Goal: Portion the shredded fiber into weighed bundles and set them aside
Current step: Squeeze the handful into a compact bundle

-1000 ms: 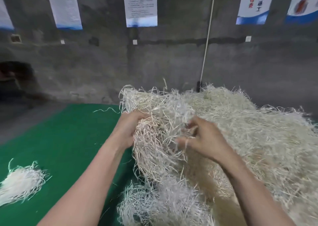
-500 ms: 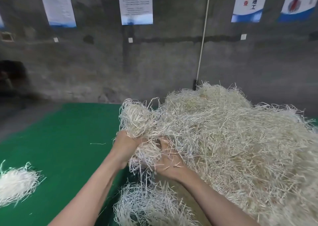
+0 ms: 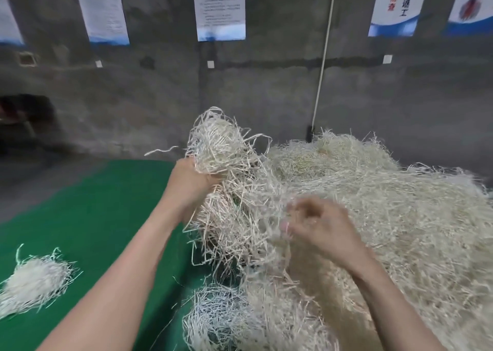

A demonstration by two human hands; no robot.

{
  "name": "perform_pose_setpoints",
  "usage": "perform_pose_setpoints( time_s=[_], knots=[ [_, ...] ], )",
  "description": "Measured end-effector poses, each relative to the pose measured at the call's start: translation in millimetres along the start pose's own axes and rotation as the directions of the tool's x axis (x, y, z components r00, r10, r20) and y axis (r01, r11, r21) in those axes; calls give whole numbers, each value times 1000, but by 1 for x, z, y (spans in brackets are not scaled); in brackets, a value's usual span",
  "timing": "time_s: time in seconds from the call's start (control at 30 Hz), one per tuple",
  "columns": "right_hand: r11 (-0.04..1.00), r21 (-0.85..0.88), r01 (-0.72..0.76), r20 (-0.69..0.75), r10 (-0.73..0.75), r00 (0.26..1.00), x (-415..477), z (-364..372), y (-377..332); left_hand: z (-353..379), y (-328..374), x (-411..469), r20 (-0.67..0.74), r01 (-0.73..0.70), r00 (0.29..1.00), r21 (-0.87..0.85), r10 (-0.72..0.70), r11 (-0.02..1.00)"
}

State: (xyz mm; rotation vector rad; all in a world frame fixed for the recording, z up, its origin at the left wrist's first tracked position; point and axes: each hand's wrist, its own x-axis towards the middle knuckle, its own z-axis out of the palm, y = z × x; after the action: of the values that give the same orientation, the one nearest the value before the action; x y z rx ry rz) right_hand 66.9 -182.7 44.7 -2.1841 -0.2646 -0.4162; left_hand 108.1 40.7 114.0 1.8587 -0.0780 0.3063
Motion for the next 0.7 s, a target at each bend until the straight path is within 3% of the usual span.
perform_pose_setpoints(
  time_s=[0.03, 0.07, 0.13, 0.2, 0.23, 0.27, 0.3, 0.37, 0.43, 0.47, 0.53, 0.57, 0.6, 0.63, 0.67, 0.7],
  knots=[
    [985, 161, 54, -160, -28, 987, 6, -6, -20, 1, 0, 1, 3, -47, 999, 17, 47, 999],
    [944, 318, 88, -198, -25, 980, 11, -7, -38, 3, 1, 0, 10, -96, 995, 60, 96, 994],
    [804, 591, -72, 38, 61, 997, 24, 5, -58, 11, 5, -6, 76, -217, 976, 249, 205, 944],
    [682, 657, -321, 310, 144, 940, 36, 31, -69, 32, 0, -14, 233, -325, 945, 575, 230, 751],
    [604, 687, -405, 346, 218, 912, 42, 43, -72, 42, -4, -18, 272, -345, 938, 646, 217, 681],
    [499, 740, -451, 329, 317, 890, 48, 53, -74, 47, -10, -21, 279, -337, 939, 634, 200, 696],
    [404, 793, -456, 290, 408, 866, 52, 59, -72, 48, -18, -23, 254, -318, 944, 526, 210, 789],
    [290, 863, -414, 223, 517, 826, 61, 58, -69, 39, -35, -29, 86, -292, 955, 100, 284, 951],
    [154, 927, -341, 216, 525, 824, 72, 50, -67, 30, -57, -35, -63, -226, 974, -215, 217, 950],
    [73, 952, -298, 224, 500, 837, 75, 46, -68, 29, -66, -40, -25, -105, 994, -339, 102, 935],
    [-5, 973, -229, 202, 494, 846, 79, 41, -74, 36, -81, -49, 257, 278, 953, -537, -160, 796],
    [61, 968, -242, 178, 511, 841, 79, 46, -74, 42, -84, -51, 383, 428, 896, -617, -224, 660],
    [240, 927, -289, 131, 515, 847, 74, 53, -71, 47, -86, -49, 461, 532, 845, -685, -269, 498],
    [545, 763, -347, 55, 481, 875, 65, 63, -65, 49, -85, -43, 500, 581, 813, -728, -298, 362],
    [822, 444, -356, 18, 389, 921, 53, 77, -58, 49, -80, -35, 510, 584, 810, -749, -290, 313],
    [957, 79, -278, 70, 273, 959, 42, 89, -48, 49, -73, -29, 491, 561, 827, -749, -274, 353]
  ],
)
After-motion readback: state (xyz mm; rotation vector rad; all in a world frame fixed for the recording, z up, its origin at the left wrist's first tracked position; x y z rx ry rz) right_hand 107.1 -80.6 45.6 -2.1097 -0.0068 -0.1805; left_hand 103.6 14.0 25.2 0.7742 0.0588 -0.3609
